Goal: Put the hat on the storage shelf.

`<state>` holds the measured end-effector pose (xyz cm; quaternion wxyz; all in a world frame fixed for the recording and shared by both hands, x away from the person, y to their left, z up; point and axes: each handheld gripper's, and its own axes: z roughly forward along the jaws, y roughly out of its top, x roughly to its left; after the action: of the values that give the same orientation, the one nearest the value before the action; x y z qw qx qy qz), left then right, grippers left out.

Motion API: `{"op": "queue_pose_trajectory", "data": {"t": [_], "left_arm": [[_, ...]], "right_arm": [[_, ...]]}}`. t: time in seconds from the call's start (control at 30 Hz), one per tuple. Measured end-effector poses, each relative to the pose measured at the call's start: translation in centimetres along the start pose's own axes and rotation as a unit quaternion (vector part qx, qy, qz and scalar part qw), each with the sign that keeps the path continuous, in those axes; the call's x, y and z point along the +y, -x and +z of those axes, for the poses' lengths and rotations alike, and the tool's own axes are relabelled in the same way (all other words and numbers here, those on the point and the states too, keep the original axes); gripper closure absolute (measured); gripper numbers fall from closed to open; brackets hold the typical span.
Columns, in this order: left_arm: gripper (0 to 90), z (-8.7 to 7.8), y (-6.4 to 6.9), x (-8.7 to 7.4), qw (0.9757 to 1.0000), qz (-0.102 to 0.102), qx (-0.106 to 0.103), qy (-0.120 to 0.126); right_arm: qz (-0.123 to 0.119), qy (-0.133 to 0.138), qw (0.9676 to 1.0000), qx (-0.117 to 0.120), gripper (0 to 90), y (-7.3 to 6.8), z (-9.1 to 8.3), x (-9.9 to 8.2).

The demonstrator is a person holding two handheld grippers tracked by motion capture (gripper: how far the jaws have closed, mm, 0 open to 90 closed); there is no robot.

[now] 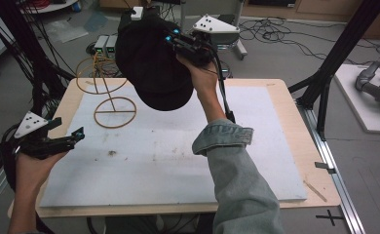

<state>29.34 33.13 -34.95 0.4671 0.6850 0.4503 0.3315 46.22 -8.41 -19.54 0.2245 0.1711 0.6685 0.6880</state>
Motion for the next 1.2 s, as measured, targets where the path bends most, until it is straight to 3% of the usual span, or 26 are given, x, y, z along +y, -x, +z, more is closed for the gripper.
{"op": "queue_pose_trajectory", "data": {"t": [0.57,1.0,1.2], "left_arm": [[17.2,-1.9,-0.7,-0.6,0.9999,-0.005,0.016,0.001],[17.2,-3.4,-1.4,-1.0,0.9995,-0.012,0.027,0.005],[17.2,-4.0,-1.6,-1.1,0.9993,-0.015,0.032,0.009]], "right_arm": [[0.013,0.011,0.9989,0.044,86.4,-1.9,3.6,0.3],[0.026,0.004,0.9965,0.079,86.3,-3.8,7.6,0.1],[0.036,-0.002,0.9959,0.083,86.3,-4.1,9.0,-0.5]]}}
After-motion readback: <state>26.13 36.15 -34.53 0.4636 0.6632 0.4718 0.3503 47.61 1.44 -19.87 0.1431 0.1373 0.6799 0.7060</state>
